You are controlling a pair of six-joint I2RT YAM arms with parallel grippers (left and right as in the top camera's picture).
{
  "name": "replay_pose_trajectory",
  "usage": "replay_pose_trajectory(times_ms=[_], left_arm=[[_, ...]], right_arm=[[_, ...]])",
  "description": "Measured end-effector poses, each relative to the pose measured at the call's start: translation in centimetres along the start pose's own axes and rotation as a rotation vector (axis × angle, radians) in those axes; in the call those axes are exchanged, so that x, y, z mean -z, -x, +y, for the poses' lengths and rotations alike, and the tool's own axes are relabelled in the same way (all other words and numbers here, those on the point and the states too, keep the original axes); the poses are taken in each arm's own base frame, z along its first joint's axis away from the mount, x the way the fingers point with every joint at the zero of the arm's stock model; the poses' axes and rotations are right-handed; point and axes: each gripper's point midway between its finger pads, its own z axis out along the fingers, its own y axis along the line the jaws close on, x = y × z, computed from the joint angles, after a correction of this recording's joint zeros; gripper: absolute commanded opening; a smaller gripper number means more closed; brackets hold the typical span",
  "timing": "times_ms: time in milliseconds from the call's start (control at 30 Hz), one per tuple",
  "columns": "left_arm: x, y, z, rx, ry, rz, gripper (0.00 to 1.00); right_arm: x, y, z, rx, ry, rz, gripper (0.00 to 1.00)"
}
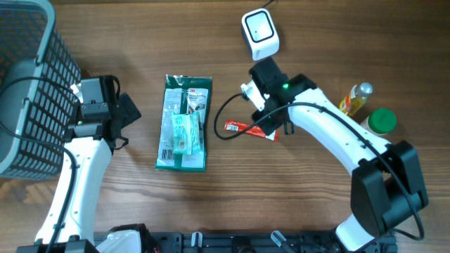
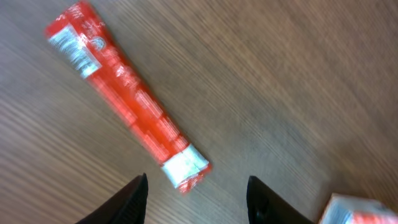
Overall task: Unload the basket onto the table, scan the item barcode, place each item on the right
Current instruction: 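Pull the red tube out and lay it on the table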
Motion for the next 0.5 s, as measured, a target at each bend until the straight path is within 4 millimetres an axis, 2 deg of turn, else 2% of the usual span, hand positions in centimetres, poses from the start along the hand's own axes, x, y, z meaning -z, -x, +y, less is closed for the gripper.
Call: replay_pose_trajectory(times_ms=[67,133,200,267,367,500], left_arm=[[0.0,0.0,0.0,0.000,0.000,0.000,1.00],[0.0,0.0,0.0,0.000,0.000,0.000,1.00],[0.0,0.0,0.0,0.000,0.000,0.000,1.00],[0.0,0.0,0.0,0.000,0.000,0.001,1.00],[0.0,0.0,0.0,0.000,0.000,0.001,1.00],[0.0,0.0,0.0,0.000,0.000,0.001,1.00]], right_arm=[[-1.3,0.1,-0.5,-0.028,-0.040,-0.029,0.41],[-2.4,0.0,-1.3,-0.089,-0.084,-0.055,0.39],[-3.2,-0.4,-2.0,-0.152,-0.110,-0.071,0.40],[-3.8,-1.2,-2.1,-0.192,-0.112,-0.057,0.45],[-4.7,-2.6,-1.2,-0.218,-0.076,-0.024,0.45],[-5.4,-3.6,1.1,-0.229,0.040,0.004,0.45]])
